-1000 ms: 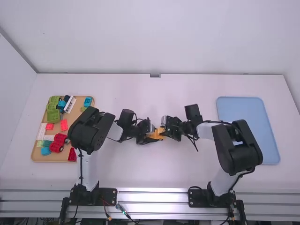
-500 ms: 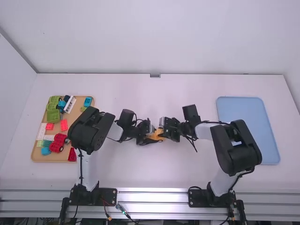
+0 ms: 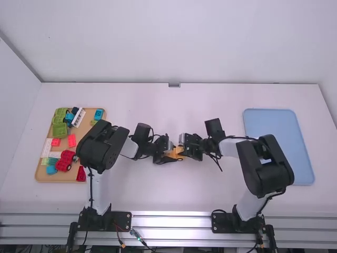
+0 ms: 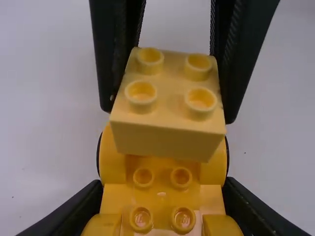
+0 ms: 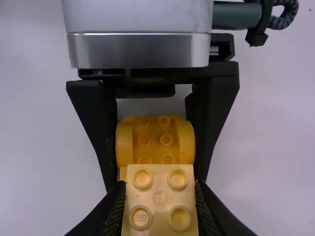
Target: Assemble lego blocks to make yellow taxi
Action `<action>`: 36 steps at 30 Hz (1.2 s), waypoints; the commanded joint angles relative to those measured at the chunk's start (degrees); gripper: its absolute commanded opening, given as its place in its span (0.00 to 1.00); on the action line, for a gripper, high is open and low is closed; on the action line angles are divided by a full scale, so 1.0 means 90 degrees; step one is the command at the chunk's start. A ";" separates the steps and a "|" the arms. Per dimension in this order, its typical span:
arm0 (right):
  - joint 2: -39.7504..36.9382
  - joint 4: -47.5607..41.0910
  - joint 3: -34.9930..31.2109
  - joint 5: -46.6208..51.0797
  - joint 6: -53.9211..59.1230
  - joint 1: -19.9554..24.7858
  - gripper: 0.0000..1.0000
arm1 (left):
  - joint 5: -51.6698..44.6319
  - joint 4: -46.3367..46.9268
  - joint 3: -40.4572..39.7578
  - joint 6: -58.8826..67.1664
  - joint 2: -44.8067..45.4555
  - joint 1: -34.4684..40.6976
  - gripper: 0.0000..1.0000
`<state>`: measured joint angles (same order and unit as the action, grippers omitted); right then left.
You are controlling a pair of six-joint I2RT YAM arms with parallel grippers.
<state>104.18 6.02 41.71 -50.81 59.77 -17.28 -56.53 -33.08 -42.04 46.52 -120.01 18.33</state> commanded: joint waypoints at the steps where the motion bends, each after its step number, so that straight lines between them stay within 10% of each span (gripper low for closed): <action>1: 0.0282 0.0095 -0.0034 -0.0216 0.0002 0.0000 0.00 | 0.0032 0.0078 0.0051 0.0049 -0.0121 0.0085 0.52; 36: 0.0699 -0.0726 0.0537 0.0379 0.0197 -0.0129 0.00 | 0.0182 0.0078 0.0051 0.0015 -0.0121 0.0070 0.49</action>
<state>110.24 0.58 46.54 -50.37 61.91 -18.70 -56.71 -32.86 -42.00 47.55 -120.01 18.65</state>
